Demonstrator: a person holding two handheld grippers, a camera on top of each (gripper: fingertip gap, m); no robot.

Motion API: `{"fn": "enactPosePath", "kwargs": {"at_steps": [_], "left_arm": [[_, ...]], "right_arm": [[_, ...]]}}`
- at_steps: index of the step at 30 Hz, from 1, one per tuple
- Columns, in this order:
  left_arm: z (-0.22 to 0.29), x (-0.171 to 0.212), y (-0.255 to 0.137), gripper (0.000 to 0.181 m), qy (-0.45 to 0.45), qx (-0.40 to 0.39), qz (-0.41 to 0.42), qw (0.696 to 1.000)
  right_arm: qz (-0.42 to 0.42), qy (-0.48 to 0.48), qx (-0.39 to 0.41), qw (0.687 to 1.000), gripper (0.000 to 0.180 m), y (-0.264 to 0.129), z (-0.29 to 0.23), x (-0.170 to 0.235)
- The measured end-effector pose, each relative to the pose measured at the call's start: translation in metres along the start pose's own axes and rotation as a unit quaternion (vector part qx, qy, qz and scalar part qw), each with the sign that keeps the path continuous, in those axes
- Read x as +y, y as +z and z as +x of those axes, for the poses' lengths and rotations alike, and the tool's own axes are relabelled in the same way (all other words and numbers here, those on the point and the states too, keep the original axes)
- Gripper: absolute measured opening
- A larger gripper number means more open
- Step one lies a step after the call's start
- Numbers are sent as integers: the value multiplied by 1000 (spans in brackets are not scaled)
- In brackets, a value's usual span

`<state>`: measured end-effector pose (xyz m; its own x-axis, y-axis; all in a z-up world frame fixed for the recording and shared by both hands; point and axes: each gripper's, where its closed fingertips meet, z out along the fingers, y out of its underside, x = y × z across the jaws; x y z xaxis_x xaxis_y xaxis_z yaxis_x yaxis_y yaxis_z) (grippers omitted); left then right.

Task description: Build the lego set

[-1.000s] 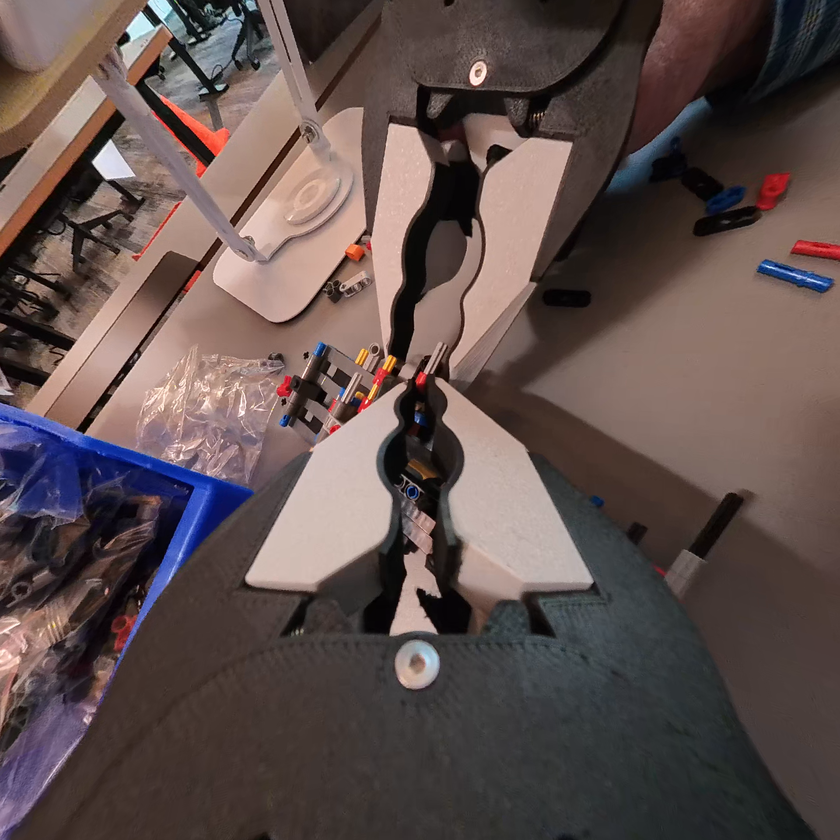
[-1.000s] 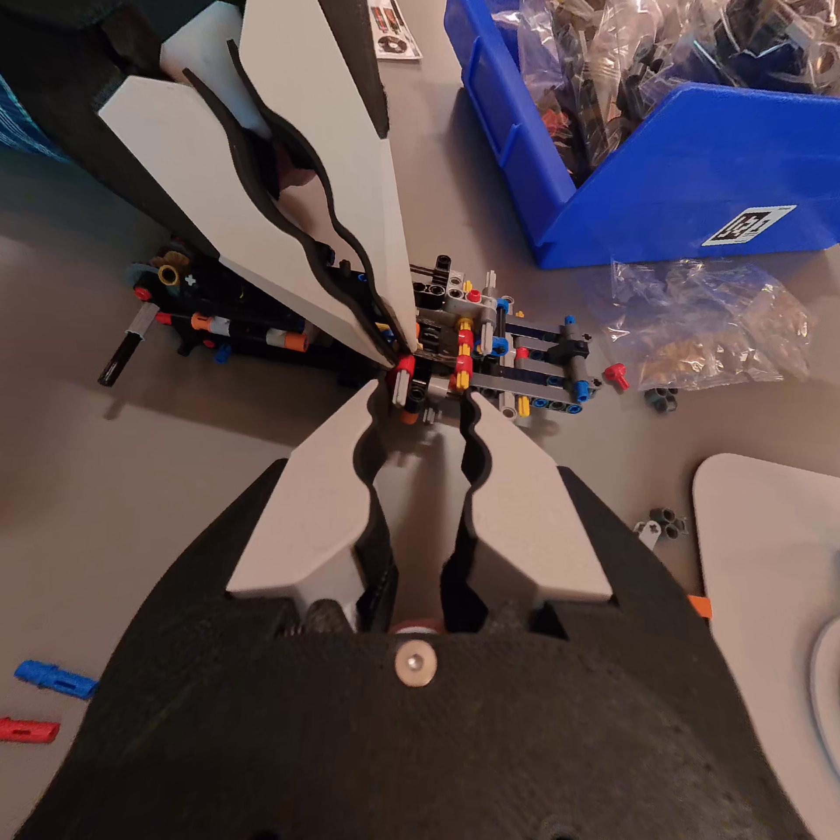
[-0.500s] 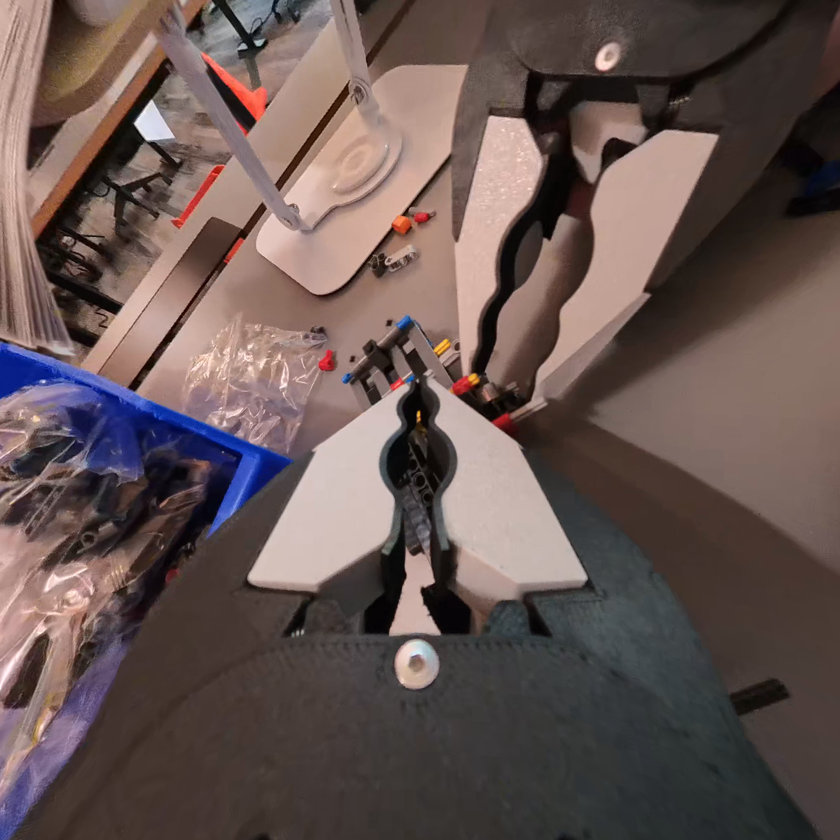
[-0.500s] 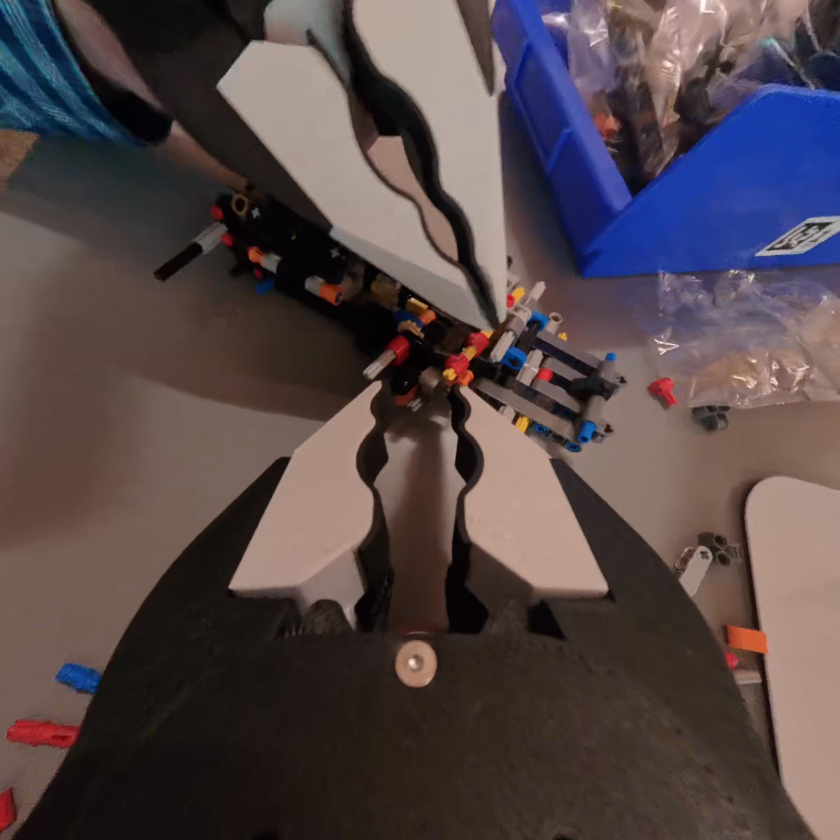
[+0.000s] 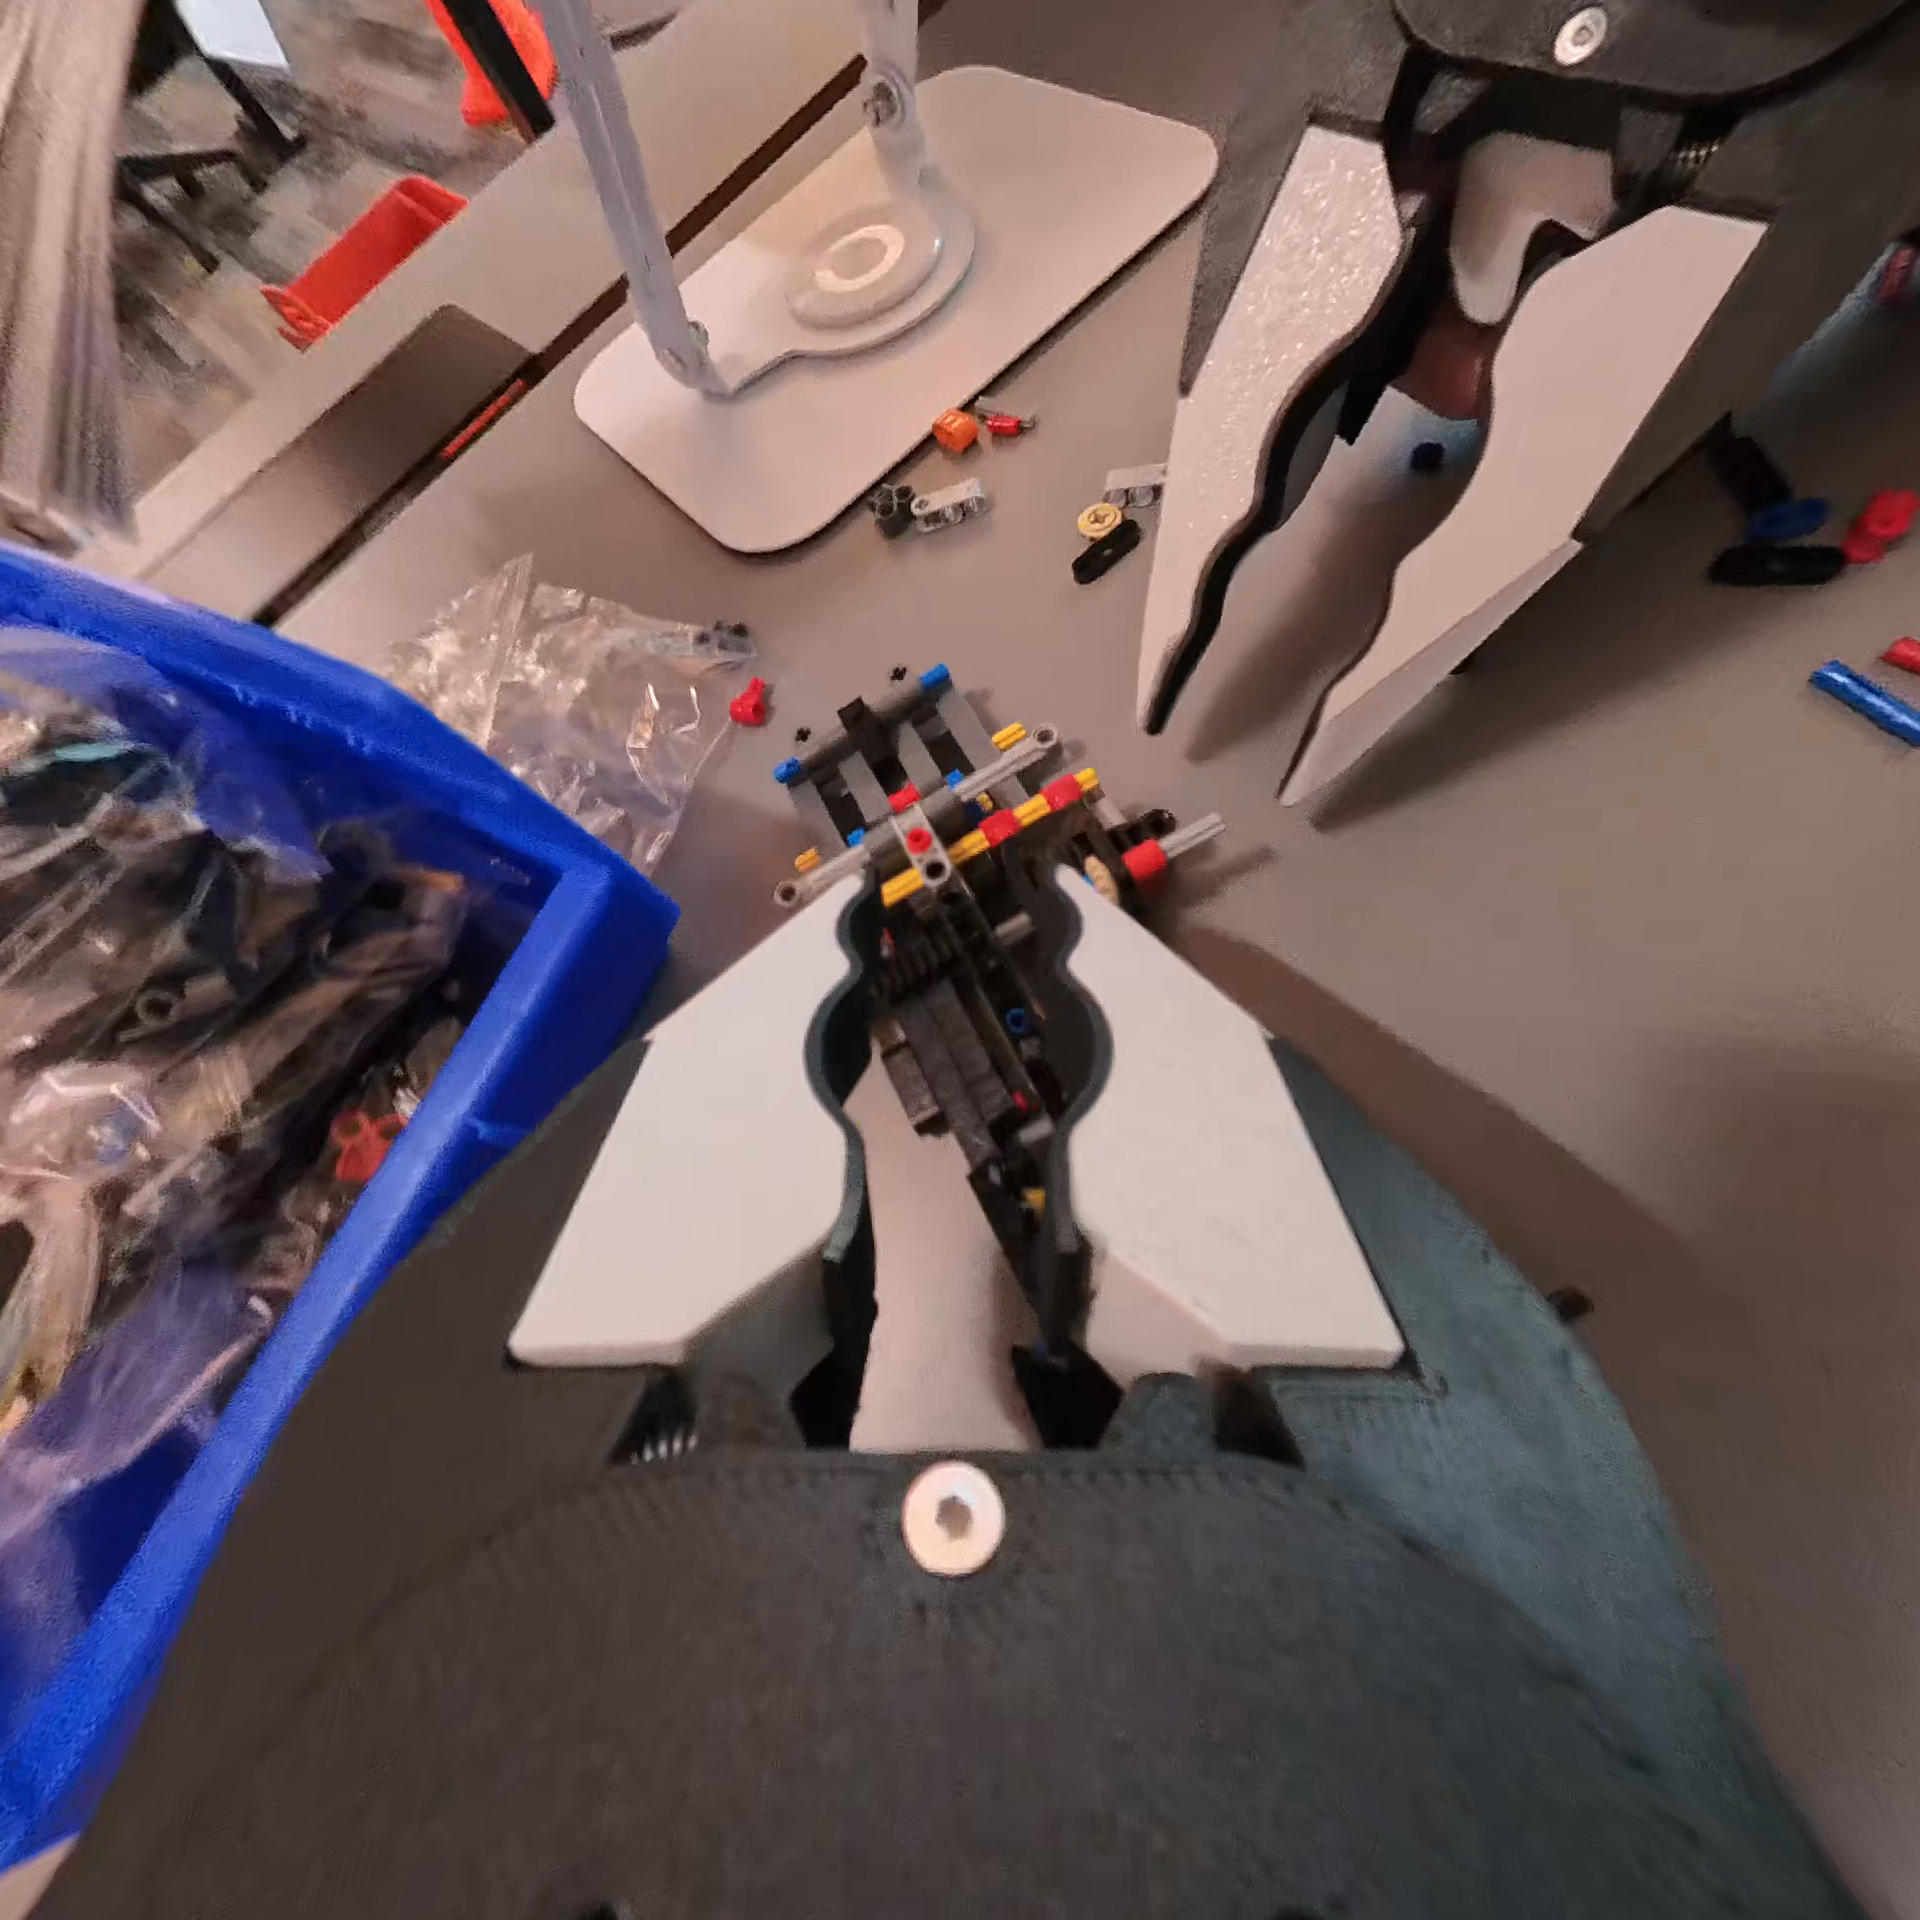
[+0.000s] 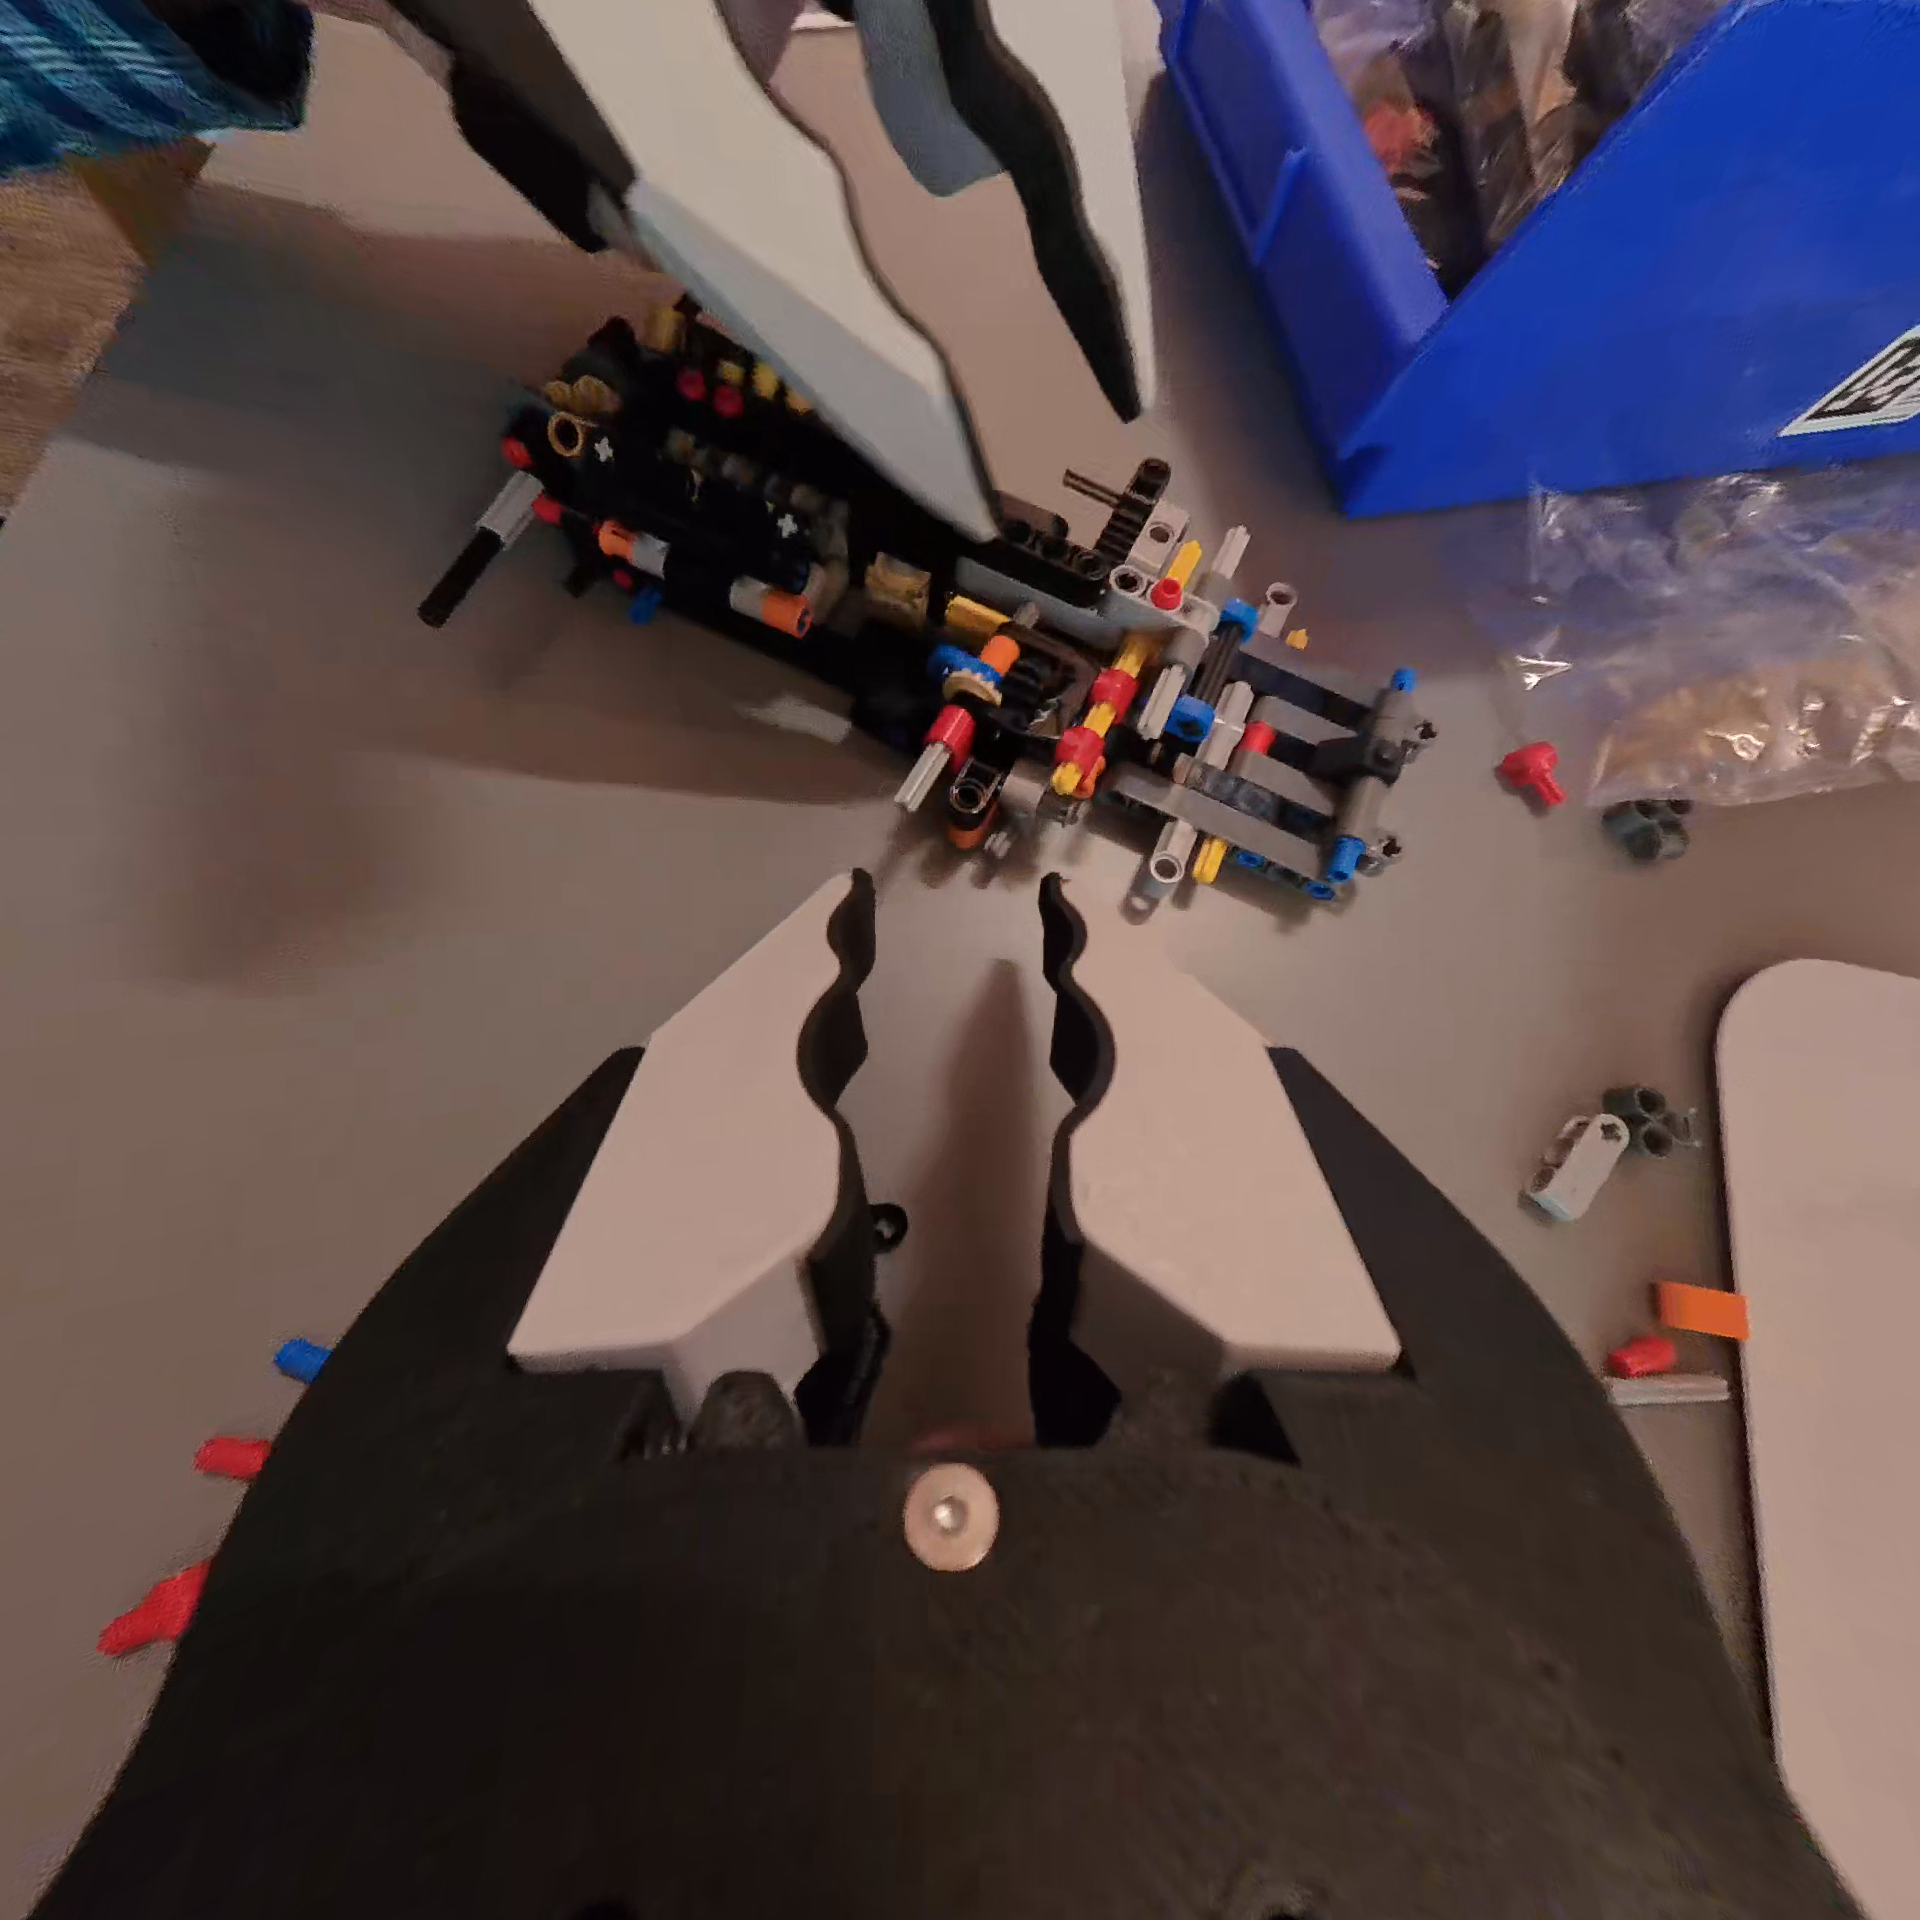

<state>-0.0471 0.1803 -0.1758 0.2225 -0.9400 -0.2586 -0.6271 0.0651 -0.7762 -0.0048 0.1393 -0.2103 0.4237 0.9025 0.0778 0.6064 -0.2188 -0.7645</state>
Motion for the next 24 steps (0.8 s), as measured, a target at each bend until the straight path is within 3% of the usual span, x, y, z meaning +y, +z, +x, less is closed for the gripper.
{"fn": "enactPosePath", "kwargs": {"at_steps": [1,5,9,15,24], "left_arm": [[4,4,-2,33,-14,10,-11,1000],[13,23,-6,57,-53,23,-54,997],[26,35,-5,65,-85,43,-81,992],[35,37,-1,45,-98,69,-77,990],[41,35,2,43,-108,88,-65,988]], "right_arm": [[0,5,2,1000,31,1,0,-2],[-12,45,12,999,38,12,5,-4],[-30,43,21,998,41,25,5,-5],[-35,28,23,999,33,29,7,-4],[-45,-50,-30,997,32,26,11,0]]}}
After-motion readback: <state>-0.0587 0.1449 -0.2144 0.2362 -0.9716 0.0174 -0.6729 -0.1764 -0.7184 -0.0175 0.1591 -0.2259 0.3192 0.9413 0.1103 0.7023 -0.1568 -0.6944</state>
